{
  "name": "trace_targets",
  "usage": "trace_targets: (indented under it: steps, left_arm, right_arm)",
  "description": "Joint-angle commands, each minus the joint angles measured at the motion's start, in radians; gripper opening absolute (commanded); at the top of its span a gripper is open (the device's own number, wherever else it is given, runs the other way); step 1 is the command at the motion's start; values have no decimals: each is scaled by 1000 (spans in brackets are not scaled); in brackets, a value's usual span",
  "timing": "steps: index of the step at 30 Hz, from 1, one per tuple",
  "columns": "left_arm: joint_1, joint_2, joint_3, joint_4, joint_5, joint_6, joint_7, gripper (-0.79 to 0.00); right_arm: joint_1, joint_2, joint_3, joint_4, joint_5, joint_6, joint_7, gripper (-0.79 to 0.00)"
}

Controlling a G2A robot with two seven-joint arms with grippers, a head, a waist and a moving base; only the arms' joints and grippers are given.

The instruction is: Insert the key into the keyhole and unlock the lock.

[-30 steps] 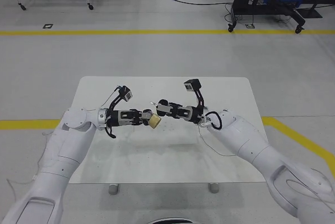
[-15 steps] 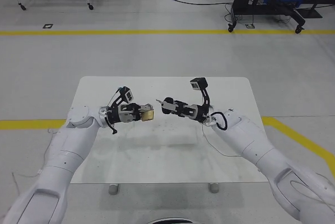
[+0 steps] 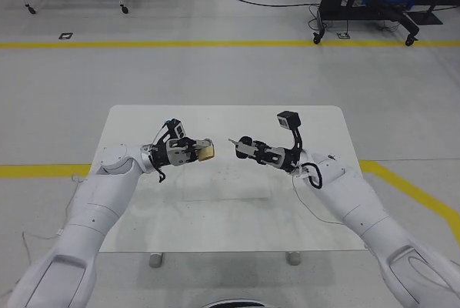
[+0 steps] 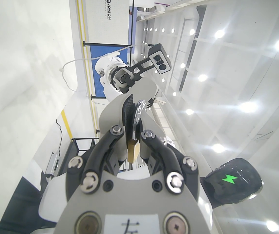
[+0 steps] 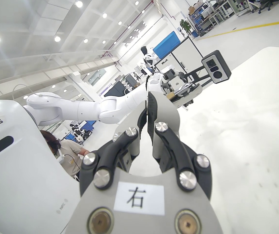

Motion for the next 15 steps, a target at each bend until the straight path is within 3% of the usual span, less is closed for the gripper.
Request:
trace_targets:
  steps: [1,4,11,15]
  left_arm:
    - [0,0,0,0,0,0,0,-785]
    - [22,-4,2,-12,-28,81,87,-785]
    - [16,-27,14,-19,-139,346,345,-785]
    - [-46,-50,50,14,-114,324,434,-785]
  right_arm:
    - [0,0,0,0,0,0,0,-785]
    - [-3,-2,0,-27,-12,29,-14,-785]
    - [-56,3,42,-100,-170,254,-182,-785]
    - [-113,15,84,-182,-193,427,-246,-785]
